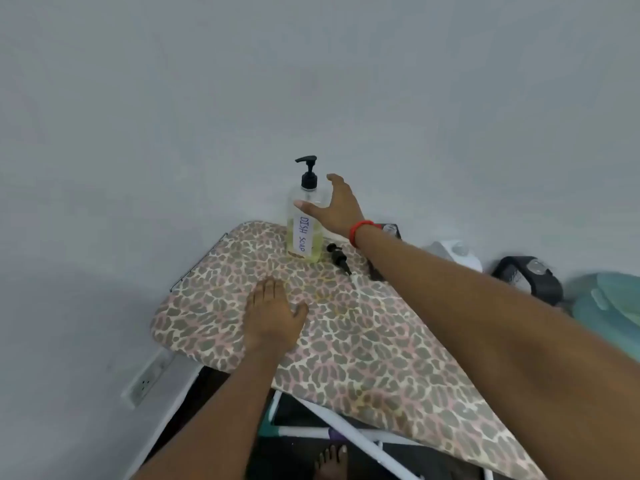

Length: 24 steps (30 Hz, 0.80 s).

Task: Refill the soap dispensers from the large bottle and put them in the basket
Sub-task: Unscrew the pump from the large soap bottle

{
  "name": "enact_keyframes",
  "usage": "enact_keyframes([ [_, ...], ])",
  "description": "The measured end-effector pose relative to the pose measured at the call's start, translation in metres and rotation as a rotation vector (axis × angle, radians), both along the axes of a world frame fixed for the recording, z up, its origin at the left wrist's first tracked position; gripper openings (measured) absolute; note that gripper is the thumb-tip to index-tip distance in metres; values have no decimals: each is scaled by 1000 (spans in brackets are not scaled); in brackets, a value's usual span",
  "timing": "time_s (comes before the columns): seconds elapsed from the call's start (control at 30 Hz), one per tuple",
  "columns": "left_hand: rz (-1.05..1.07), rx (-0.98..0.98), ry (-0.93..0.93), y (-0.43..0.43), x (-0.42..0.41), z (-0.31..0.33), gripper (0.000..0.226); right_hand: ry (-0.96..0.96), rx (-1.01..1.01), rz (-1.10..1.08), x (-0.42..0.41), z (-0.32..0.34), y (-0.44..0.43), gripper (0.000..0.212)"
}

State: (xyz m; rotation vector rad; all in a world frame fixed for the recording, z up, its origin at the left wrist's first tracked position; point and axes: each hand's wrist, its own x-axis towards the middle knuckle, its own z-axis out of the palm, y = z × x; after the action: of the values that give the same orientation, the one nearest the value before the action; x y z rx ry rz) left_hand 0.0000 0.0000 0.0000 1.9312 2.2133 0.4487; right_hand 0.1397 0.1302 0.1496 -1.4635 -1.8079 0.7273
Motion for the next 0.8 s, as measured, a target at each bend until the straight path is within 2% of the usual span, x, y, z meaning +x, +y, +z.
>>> enact_keyframes([
  [0.17, -5, 26, 2, 2, -2, -3, 82, 1, -143, 16, -14, -7, 22, 95],
  [0.4, -1, 47, -40, 2, -1, -3, 83, 31, -41, -38, -9, -9, 15, 85],
  [0.57, 11, 91, -93, 0, -2, -5, 81, 45, 26, -32, 19, 16, -17, 77],
  [0.67, 24, 133, -196, -2, -2, -2, 73, 103, 48, -22, 47, 44, -47, 71],
  [0.8, 76, 229, -521, -17, 2, 13, 50, 153, 49, 14, 76, 80, -101, 69],
])
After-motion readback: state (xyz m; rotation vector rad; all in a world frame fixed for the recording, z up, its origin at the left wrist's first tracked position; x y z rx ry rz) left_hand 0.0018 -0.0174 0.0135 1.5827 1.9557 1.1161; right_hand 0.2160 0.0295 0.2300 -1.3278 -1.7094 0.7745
